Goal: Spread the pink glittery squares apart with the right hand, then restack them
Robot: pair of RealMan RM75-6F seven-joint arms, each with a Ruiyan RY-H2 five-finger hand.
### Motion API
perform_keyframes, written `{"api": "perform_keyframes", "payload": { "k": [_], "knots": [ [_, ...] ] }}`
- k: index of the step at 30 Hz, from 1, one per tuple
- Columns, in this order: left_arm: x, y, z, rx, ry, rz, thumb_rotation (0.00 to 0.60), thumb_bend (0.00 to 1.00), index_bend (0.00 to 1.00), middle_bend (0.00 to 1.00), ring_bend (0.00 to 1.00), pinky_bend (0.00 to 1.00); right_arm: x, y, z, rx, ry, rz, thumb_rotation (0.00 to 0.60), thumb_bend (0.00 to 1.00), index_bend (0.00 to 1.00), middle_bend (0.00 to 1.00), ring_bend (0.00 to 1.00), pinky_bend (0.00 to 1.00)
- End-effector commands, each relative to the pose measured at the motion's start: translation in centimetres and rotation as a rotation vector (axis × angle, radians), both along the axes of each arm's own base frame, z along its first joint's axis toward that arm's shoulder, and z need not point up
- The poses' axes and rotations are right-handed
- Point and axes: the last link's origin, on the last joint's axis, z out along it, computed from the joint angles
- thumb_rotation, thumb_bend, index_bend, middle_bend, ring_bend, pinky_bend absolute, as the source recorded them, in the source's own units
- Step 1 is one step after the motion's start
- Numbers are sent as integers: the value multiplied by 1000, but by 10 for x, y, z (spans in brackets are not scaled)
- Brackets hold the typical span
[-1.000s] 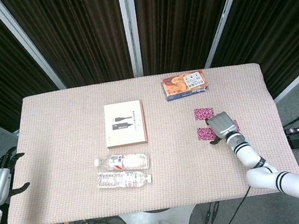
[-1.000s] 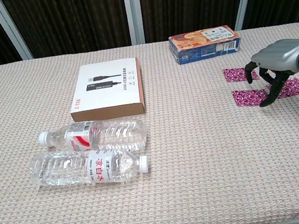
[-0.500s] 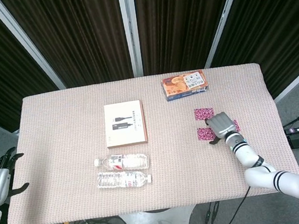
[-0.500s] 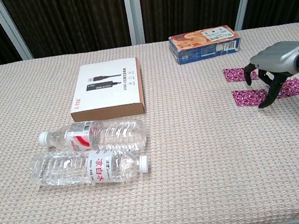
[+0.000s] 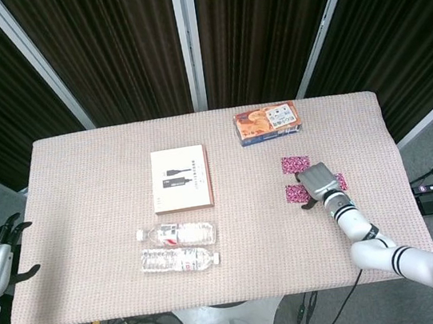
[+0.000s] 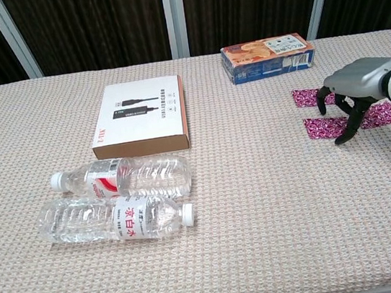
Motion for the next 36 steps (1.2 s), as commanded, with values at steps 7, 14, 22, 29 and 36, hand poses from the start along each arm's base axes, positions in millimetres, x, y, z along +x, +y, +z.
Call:
{"api": "perform_keyframes", "payload": {
  "k": [7,14,22,29,36],
  "knots": [
    [-1,0,-1,-3,0,4,600,0,260,188,208,390,1,0,-2,6,2,-5,451,0,355,694,789,665],
    [0,1,0,-3,2,1,600,0,260,188,208,389,2,-1,0,-3,-6,-6,518,0,377,703,794,665],
    [0,0,1,-3,7,0,600,0,260,188,208,389,0,-1,0,-6,0,-21,599,0,413,714,799,665],
    [-1,-1,2,-2,10,2,600,0,260,188,208,390,2,-1,-2,-7,2,-22,600,0,416,718,806,665],
    [-1,-1,2,-3,11,4,600,0,260,188,208,389,1,-2,-1,-6,6,-27,600,0,397,719,808,665]
  ]
}}
